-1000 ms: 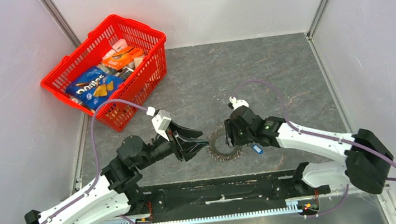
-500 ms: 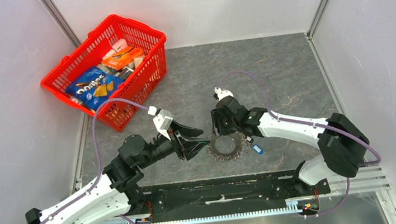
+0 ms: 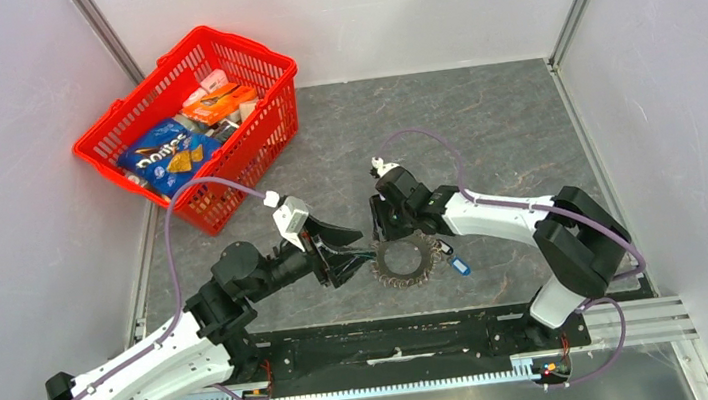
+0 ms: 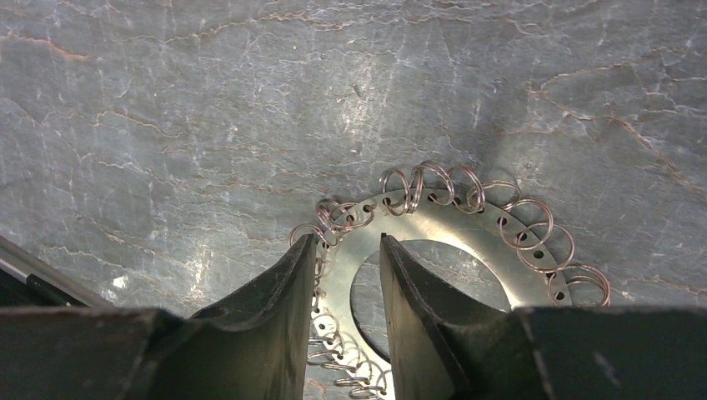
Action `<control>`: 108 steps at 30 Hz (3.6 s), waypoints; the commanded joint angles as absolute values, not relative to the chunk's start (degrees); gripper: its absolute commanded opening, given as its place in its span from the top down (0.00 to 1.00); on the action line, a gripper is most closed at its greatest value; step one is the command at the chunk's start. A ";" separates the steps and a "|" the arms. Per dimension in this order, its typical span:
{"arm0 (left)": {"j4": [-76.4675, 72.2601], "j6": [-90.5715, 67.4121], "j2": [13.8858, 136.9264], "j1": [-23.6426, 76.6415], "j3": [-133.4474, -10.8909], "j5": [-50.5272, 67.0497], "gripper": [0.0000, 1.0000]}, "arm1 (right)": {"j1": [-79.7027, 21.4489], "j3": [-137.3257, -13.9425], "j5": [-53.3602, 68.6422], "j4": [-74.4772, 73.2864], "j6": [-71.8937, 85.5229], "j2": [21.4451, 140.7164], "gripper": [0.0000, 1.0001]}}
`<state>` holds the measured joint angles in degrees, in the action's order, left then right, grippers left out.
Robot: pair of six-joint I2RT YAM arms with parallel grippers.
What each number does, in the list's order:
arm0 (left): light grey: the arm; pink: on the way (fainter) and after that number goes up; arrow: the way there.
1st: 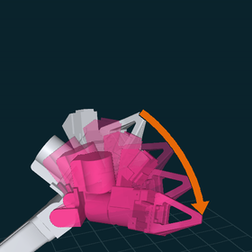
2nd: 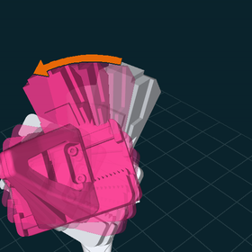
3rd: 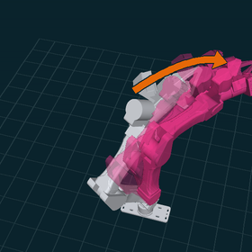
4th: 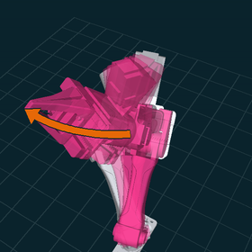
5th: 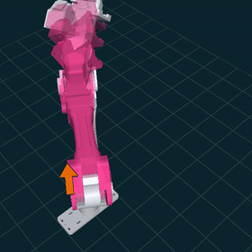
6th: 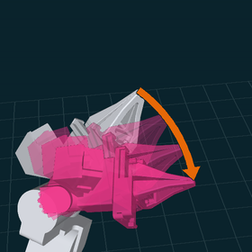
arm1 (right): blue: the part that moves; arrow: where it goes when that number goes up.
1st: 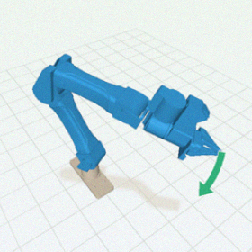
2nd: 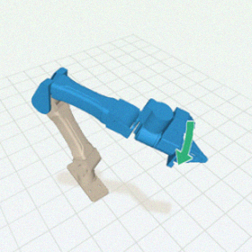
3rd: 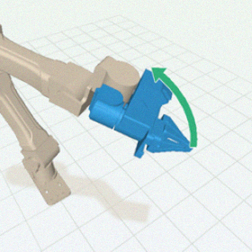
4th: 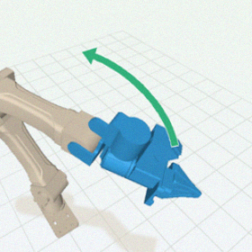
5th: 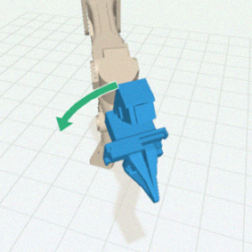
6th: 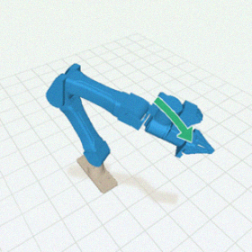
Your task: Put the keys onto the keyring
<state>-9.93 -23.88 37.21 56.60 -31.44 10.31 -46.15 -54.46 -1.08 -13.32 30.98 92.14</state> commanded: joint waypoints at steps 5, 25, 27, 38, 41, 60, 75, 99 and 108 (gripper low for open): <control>-12.19 -21.30 36.74 56.51 -31.43 8.98 0.36 | -46.12 -57.15 3.20 -12.42 26.47 93.81 0.60; -11.87 -21.46 35.68 56.51 -31.26 8.96 0.36 | -46.23 -57.24 8.41 -15.50 24.39 94.86 0.64; -11.84 -21.50 35.78 56.51 -31.27 8.88 0.36 | -46.23 -57.54 8.99 -15.40 24.59 95.70 0.65; -11.40 -21.22 35.73 56.51 -31.30 8.51 0.36 | -46.23 -58.98 8.62 -14.01 25.74 98.47 0.59; -11.42 -21.10 35.86 56.51 -31.37 8.33 0.36 | -46.22 -59.97 8.35 -13.89 25.59 99.71 0.55; -11.07 -21.18 35.62 56.51 -31.13 8.27 0.36 | -46.21 -64.31 6.94 -9.09 24.50 102.44 0.42; -11.16 -21.29 35.22 56.47 -31.12 8.47 0.36 | -46.16 -63.76 -3.51 -12.51 21.33 97.16 0.44; -11.07 -21.43 34.86 56.51 -30.94 8.35 0.36 | -45.99 -60.23 4.91 -11.86 17.52 96.85 0.62; -10.83 -21.43 34.46 56.51 -30.98 8.29 0.36 | -46.05 -61.02 3.83 -12.43 16.99 98.16 0.69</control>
